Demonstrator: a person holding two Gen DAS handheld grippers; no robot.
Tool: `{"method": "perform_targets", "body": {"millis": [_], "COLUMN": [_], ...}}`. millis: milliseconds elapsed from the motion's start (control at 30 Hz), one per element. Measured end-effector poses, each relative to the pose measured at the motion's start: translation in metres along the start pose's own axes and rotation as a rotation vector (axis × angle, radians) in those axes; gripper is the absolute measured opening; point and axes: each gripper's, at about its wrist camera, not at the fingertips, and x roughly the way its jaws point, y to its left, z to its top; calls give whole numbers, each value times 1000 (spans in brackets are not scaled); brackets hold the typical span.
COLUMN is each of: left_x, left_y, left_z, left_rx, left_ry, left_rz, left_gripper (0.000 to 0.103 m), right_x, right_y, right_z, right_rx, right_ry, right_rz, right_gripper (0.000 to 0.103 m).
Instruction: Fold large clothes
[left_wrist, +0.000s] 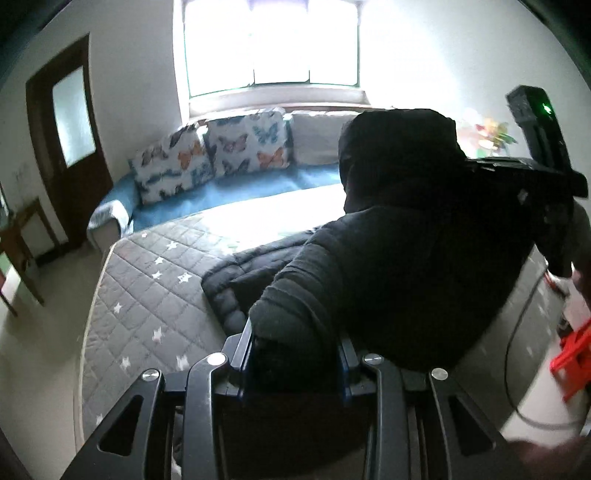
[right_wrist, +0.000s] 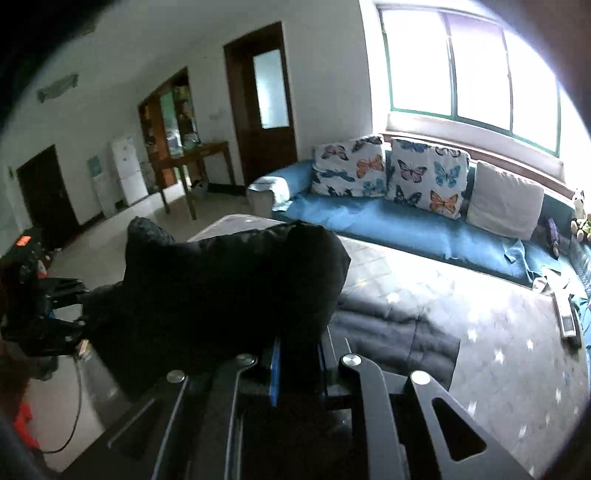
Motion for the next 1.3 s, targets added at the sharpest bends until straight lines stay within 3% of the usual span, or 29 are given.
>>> {"method": "perform_targets", "body": {"millis": [167,300,433,633,700,833,933,1000,1133,1300], "left_x": [82,140,187,223,231,240,244,246,247,249], "left_y": [33,53,65,73,79,82,83,82,80,87], "left_z": [61,86,91,73,64,56,51,51,51,47], "left_rx": [-48,-98,-135,-208,-235,-234,-209,-197,-193,-235], "left_ry": [112,189,259,311,313,326,314,314,309,313], "left_rz": [21,-4,-24,-18,-24,7,50,71,84,80], "left_gripper": [36,37,40,58,59,64,67,68,70,79], "right_x": [60,113,148,186,196,179,134,102,65,74], "right_y": [-35,-67,-89,-107,-104,-102,-101,-99,-93,-114], "right_z": [22,21,4,-23,-29,-17,-1,8,3,-33], "right_rx": [29,92,156,253,243,227,227,205,135,165], "right_ry": [43,106,180,311,359,323,215,199,266,419], "right_rz": [-15,-20,-18,-14,-37,-54,-46,-64,-80,-132], "right_gripper": [17,17,17,20,22,22,23,23,22,22]}}
